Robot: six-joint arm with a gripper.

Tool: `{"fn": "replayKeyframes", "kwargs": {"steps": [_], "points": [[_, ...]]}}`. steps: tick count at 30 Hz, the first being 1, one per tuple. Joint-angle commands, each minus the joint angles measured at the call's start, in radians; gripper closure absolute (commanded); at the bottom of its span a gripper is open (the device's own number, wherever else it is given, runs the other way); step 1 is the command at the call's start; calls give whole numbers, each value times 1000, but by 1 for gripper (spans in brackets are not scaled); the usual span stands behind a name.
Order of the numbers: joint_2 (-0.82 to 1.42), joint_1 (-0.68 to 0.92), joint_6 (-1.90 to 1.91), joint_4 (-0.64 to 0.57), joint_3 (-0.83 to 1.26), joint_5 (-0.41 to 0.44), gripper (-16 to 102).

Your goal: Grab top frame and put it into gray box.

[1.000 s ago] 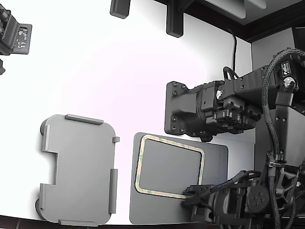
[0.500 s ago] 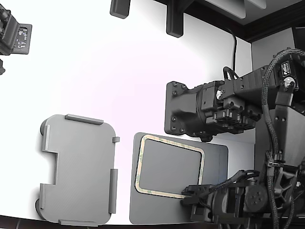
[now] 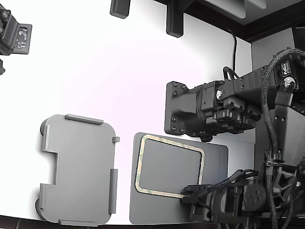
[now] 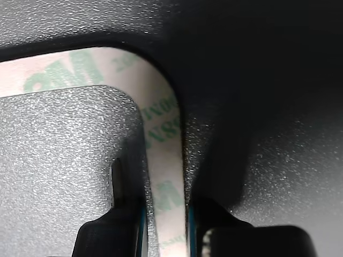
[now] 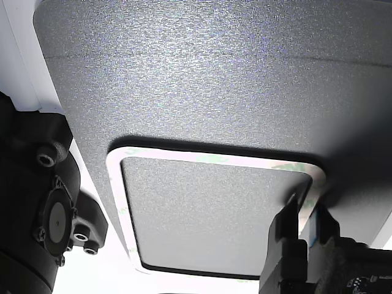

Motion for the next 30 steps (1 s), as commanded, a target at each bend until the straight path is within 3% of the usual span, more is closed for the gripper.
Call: {"fn": "replayKeyframes", "kwargs": {"steps": [1, 2, 3, 9, 11, 14, 17, 21, 30], "points": [[28, -9, 23, -11, -9, 6, 81], [29, -9, 43, -12, -9, 9, 96], [29, -9, 52, -9, -12, 12, 97], [37, -23, 44, 64, -123, 48, 97], [26, -37, 95, 117, -210, 104, 97], [-14, -104, 239, 173, -379, 121, 97], [-95, -170, 485, 284, -595, 147, 97], [-178, -229, 787, 402, -815, 268, 97], [-140, -402, 1741, 400, -792, 380, 97]]}}
